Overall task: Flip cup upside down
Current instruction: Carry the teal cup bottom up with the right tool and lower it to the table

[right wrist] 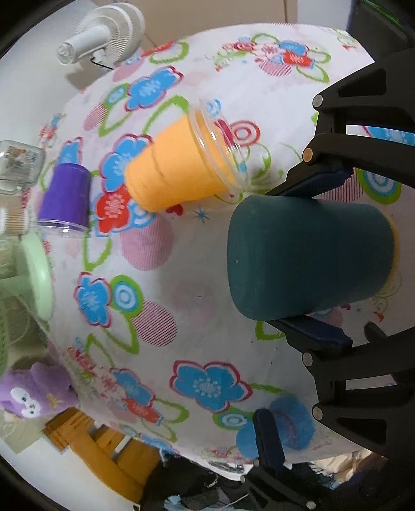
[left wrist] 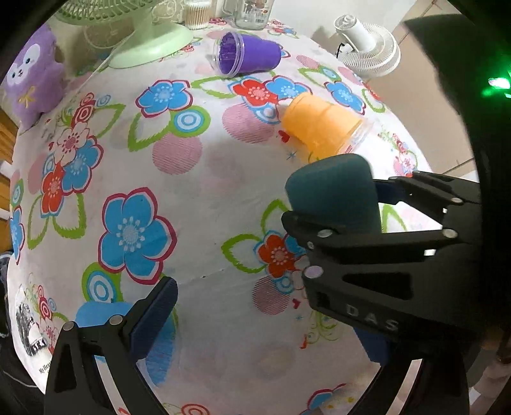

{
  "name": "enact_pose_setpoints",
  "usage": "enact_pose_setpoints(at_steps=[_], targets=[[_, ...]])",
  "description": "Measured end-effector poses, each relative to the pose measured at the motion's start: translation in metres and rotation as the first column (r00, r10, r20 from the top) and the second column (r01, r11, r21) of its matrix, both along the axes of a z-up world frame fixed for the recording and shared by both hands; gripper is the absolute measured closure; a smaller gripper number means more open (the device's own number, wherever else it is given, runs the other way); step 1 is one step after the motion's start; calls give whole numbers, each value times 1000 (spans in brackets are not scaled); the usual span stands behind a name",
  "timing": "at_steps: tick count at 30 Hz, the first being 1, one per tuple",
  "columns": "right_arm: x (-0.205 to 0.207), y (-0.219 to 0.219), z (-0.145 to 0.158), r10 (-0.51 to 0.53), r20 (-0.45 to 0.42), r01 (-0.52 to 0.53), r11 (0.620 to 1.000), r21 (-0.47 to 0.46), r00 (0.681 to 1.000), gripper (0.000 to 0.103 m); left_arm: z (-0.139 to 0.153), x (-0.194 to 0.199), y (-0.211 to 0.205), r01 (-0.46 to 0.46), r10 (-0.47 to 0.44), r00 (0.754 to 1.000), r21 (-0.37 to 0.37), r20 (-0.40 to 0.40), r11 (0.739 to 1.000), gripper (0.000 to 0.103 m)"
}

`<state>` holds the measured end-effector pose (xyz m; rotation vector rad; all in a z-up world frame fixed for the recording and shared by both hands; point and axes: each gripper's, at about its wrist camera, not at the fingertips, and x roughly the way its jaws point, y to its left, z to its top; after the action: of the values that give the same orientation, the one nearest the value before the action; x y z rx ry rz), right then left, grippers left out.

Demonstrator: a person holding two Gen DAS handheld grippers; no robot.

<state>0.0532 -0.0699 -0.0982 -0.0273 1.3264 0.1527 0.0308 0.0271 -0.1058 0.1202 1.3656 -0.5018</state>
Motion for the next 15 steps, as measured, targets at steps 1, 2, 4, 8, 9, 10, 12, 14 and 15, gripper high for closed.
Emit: enact_pose_setpoints(at_steps=[1,2,4,8,9,10,12,14,15], targets=[[-1,-3,6,7,13,-7,1000,0,1000,35,4,-1,-2,-8,8,1000,-3,2,1000,1],[-1,-5,11,12,23,-12,1000,3,1000,35,7,-1,-5,-15,15,1000,-5,5,1000,1],[-3,-10,22,27,51,-28,999,17,998,35,14,-4,-10,-35,35,999,-4,17,999,1],[-5,-24,41,73,113,-81,994,67,991,36,29,-10,-24,-99,98,993,11,64,995,1],[-7,-28,46,89,129,-100,992,77,988,36,33,-12,-26,-124,123,990,14,76,992,1],[-9,-32,52,113,157,-127,988,83,981,36,36,-13,-27,-146,145,986,13,82,989,1],[-13,-39,61,151,213,-173,981,88,965,36,44,-20,-27,-210,209,974,1,92,978,1],[-17,-44,65,180,266,-210,974,90,947,36,47,-25,-27,-274,274,956,-14,105,962,1],[-19,-46,65,185,282,-218,972,92,941,36,47,-27,-28,-306,304,946,-8,113,952,1]])
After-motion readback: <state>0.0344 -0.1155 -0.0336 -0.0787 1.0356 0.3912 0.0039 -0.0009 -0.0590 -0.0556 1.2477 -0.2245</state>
